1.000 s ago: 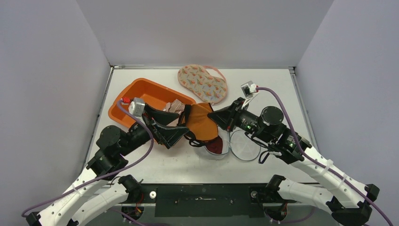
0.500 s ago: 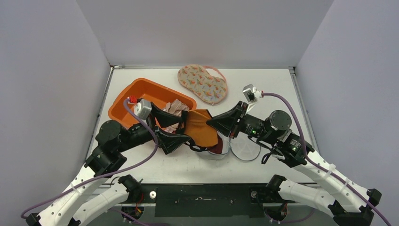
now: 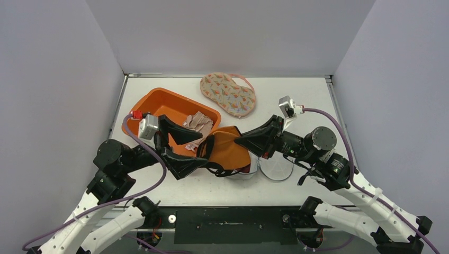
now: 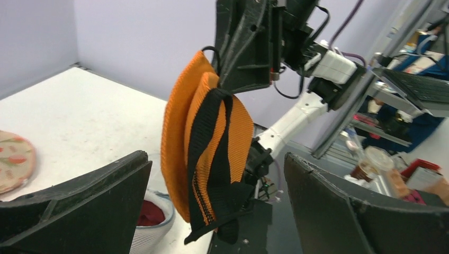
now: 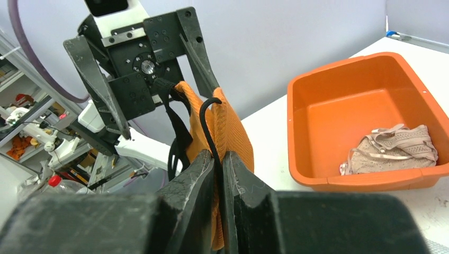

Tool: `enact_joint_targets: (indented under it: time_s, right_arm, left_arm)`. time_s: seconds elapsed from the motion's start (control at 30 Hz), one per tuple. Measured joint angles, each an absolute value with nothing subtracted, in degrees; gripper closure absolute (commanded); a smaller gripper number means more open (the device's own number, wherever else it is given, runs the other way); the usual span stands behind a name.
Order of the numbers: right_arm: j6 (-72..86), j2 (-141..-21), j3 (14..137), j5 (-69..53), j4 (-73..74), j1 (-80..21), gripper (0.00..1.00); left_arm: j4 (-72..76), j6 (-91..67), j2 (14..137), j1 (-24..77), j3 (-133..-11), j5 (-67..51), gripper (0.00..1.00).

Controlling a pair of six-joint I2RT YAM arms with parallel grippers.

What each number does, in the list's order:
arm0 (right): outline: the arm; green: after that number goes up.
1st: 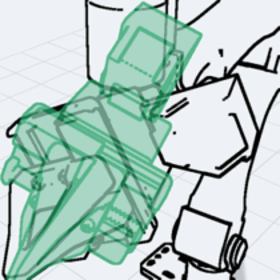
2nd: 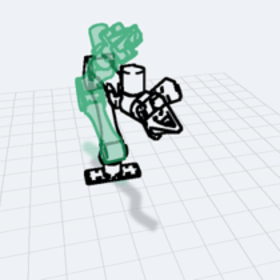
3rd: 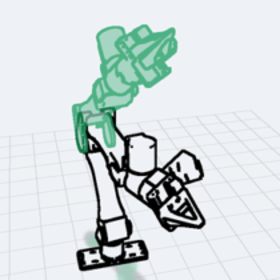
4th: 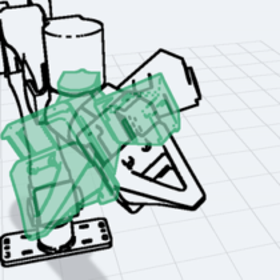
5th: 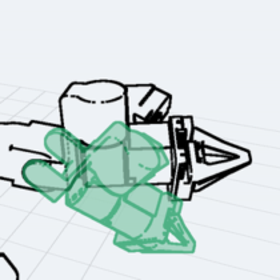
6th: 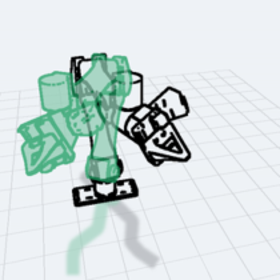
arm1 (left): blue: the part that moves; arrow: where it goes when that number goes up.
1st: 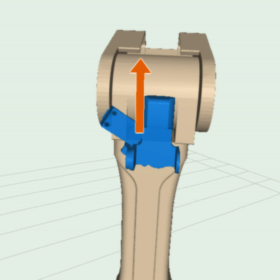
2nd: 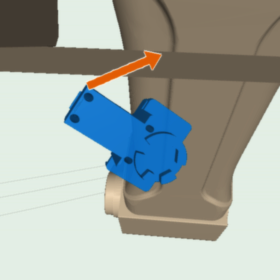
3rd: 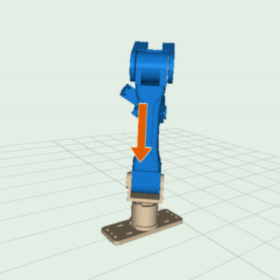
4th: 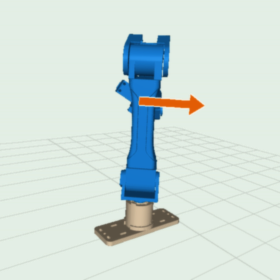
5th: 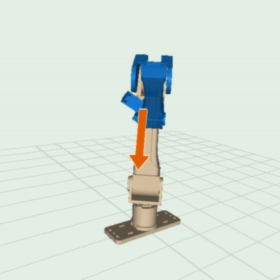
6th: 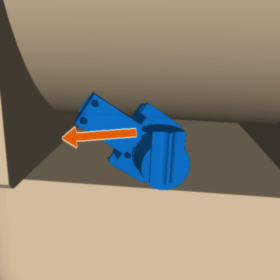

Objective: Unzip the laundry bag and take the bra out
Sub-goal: Pick up the bra from the laundry bag, then place the bra in the bin.

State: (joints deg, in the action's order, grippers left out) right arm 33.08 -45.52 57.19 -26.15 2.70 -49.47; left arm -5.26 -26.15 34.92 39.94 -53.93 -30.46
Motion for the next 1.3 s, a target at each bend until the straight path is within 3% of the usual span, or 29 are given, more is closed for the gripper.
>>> enact_joint_targets:
  time_s: [0.27, 0.43, 0.47, 0.5, 0.53, 1.07, 1.2, 1.3]
  right_arm:
    - [34.0, -46.2, 57.2, -27.4, -0.8, -49.5, 0.95]
    - [34.5, -47.0, 56.9, -27.7, -2.4, -49.5, 0.95]
    - [34.7, -47.2, 56.6, -27.8, -2.8, -49.5, 0.95]
    - [34.8, -47.3, 56.3, -27.9, -3.3, -49.5, 0.95]
    - [35.1, -47.4, 56.1, -27.9, -3.7, -49.5, 0.95]
    - [36.7, -48.0, 54.8, -30.9, -7.4, -49.4, 0.95]
    - [37.8, -48.0, 54.3, -31.9, -9.7, -49.4, 0.95]
    - [38.3, -48.1, 54.1, -32.3, -10.9, -49.4, 0.95]
  left_arm:
    - [3.2, -31.7, 39.3, 39.9, -51.6, -40.2, 0.01]
    - [4.7, -33.1, 40.4, 39.9, -50.2, -41.8, 0.27]
    - [4.8, -33.1, 40.7, 39.9, -50.1, -42.0, 0.25]
    - [4.8, -33.3, 41.0, 39.9, -50.1, -42.3, 0.17]
    - [4.8, -33.3, 41.2, 39.9, -50.1, -42.3, 0.02]
    - [0.2, -29.1, 39.4, 39.3, -50.1, -33.6, 0.0]
    - [0.5, -29.3, 41.0, 39.3, -49.8, -35.1, 0.15]
    - [0.9, -29.6, 41.7, 39.3, -49.3, -36.5, 0.34]
